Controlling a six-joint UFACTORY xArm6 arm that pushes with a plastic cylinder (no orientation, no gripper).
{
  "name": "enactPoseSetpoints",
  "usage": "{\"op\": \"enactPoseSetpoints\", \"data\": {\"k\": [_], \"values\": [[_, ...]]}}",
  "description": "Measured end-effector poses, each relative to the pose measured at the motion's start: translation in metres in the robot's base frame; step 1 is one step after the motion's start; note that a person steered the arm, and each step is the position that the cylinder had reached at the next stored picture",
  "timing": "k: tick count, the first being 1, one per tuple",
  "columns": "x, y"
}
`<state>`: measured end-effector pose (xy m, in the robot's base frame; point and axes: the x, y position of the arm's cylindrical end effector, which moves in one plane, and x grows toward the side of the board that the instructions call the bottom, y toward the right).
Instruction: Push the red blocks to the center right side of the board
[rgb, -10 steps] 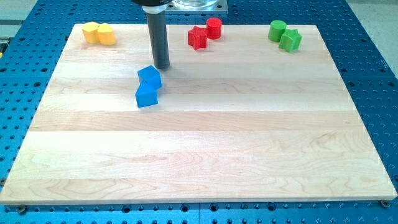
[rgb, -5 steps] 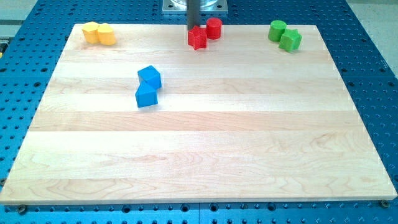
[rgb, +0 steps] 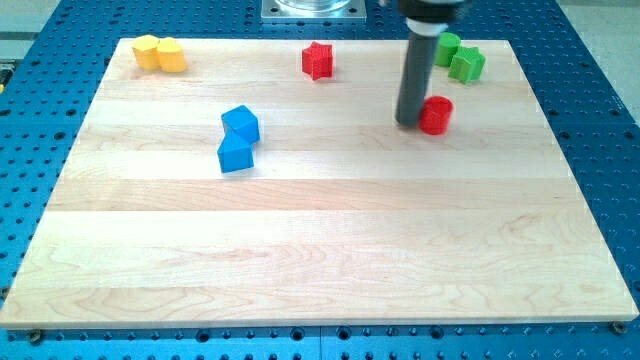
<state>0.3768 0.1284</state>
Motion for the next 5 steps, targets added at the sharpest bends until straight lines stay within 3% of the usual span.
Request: {"op": "enactPoseSetpoints", "data": {"k": [2, 3, 4, 5], "values": [[-0.024, 0.016], [0.019, 0.064], [0.008, 0.043], [0.009, -0.017]]}}
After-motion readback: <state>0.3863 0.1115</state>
